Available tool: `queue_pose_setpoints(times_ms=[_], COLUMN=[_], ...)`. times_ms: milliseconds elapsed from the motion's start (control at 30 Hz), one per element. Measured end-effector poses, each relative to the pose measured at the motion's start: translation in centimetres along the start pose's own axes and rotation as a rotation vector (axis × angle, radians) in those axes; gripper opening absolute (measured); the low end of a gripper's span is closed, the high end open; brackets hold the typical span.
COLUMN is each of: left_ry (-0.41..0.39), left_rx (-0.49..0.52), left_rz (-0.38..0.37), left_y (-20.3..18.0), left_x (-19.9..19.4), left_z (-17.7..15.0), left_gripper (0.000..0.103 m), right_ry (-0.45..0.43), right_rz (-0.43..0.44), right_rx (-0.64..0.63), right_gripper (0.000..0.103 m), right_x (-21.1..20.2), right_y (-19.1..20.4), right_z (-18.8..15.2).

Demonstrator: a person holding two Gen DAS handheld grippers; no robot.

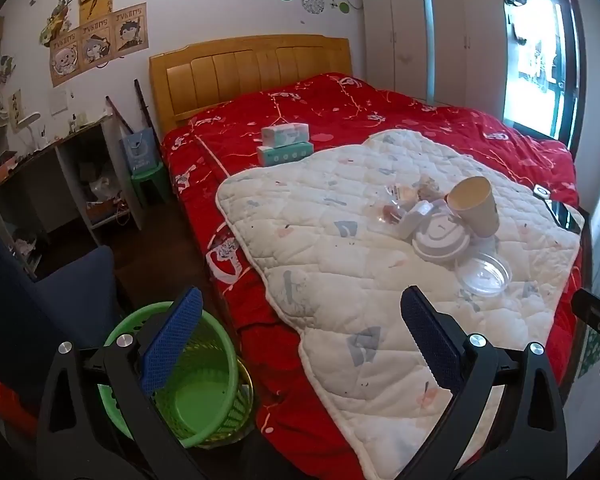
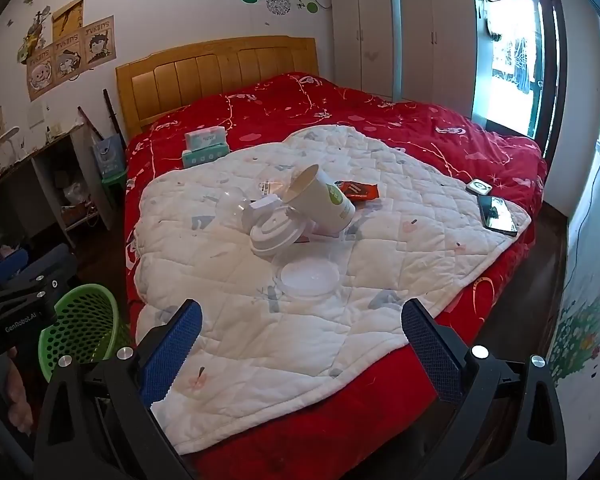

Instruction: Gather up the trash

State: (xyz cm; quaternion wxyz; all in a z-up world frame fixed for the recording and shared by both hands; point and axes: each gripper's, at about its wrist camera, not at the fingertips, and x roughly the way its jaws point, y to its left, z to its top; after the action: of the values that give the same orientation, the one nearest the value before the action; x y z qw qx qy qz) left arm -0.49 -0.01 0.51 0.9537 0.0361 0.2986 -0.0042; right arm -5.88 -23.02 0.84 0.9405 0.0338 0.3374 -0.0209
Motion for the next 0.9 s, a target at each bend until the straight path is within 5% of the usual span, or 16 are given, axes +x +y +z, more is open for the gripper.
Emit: queue_pose_setpoints(times_ms=[900], left_ry=[0.000], left_rx=[-0.017], left_rz=[-0.003], left_y=[0.61], left_x=[-0.46], left_z=[-0.13], left_gripper=[0.098], right_ry=[-0.005], right_rz=[-0.001], right_rx=[-0.004], right_gripper=[0.097], right_x=[-0.23], right_y=[0.04], right_z=[-0.12])
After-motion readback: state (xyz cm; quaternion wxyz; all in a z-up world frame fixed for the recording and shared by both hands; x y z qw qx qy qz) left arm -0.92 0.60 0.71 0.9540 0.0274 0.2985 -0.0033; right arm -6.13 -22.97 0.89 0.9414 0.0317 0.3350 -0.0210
